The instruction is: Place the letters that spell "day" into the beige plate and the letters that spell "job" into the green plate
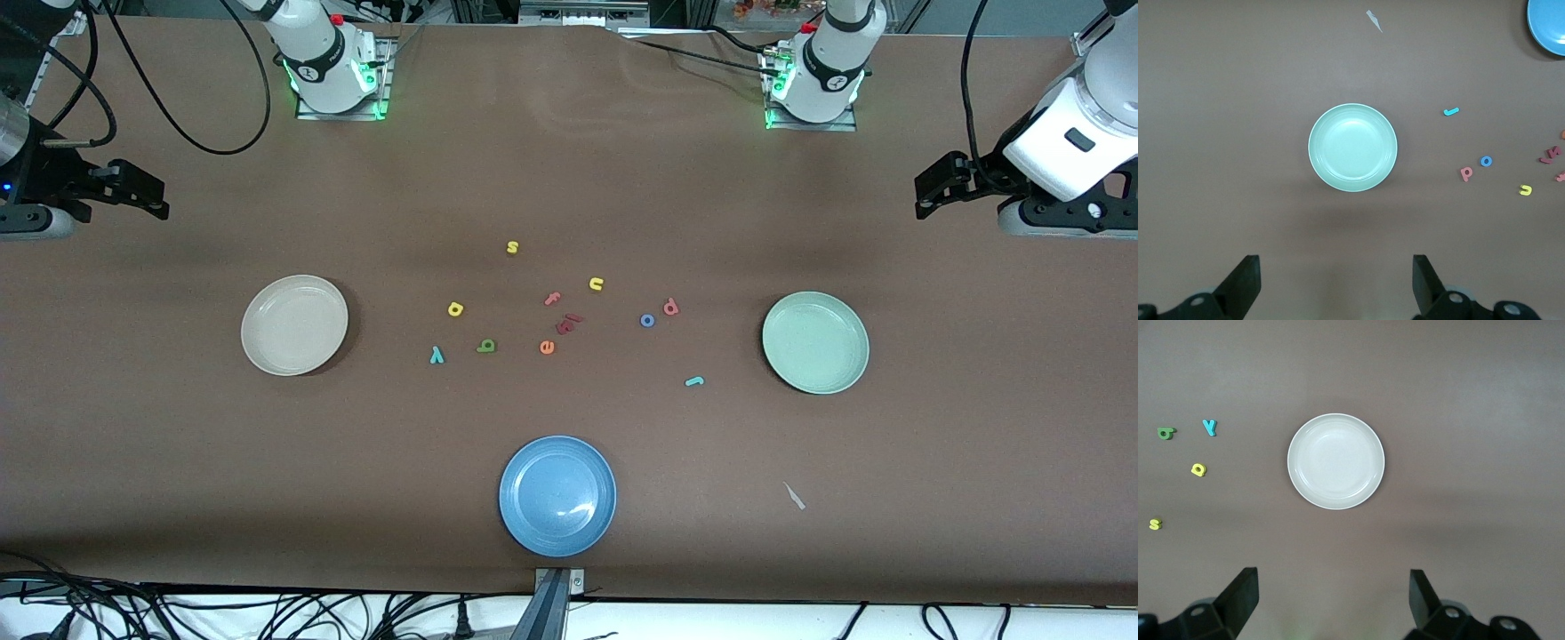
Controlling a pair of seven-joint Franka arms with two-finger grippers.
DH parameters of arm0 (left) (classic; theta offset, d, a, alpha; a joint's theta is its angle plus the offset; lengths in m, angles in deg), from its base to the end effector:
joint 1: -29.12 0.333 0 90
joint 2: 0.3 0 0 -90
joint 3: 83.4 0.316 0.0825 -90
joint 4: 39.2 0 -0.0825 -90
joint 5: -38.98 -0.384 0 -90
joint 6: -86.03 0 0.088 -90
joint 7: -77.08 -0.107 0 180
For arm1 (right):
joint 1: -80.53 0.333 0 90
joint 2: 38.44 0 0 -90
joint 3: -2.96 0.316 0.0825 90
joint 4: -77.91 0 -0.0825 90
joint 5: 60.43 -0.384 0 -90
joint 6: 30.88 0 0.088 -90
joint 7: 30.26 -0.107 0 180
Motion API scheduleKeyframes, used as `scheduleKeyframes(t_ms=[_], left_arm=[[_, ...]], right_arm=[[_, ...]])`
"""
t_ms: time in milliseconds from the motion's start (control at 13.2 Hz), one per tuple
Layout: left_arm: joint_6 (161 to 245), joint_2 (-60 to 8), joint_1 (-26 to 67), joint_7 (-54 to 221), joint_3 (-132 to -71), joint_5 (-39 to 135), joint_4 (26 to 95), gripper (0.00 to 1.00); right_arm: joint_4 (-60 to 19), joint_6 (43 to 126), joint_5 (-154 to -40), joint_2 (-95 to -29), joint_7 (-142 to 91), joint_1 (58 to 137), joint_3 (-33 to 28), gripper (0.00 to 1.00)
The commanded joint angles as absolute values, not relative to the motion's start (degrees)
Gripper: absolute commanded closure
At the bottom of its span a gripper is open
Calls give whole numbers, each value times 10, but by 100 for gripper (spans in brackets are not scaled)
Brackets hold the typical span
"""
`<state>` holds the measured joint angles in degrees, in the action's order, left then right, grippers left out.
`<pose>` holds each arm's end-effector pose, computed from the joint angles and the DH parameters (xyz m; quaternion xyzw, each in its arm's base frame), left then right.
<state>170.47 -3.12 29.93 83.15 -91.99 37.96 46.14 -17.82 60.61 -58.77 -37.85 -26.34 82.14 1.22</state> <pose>0.5552 -0.0715 0.6272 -0.9994 0.0144 0.0313 0.0090 0.5501 -0.0044 0.5853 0.9988 0.0339 -0.0323 0.0132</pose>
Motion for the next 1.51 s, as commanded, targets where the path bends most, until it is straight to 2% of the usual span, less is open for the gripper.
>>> scheduleKeyframes(t_ms=[0,1436], left_arm=[[1694,-30,299,820,-919,392,452,0],[1682,-28,304,819,-918,392,452,0]], right_arm=[[-171,597,-585,-380,-272,821,13,0],[-172,596,-585,-380,-272,821,13,0]])
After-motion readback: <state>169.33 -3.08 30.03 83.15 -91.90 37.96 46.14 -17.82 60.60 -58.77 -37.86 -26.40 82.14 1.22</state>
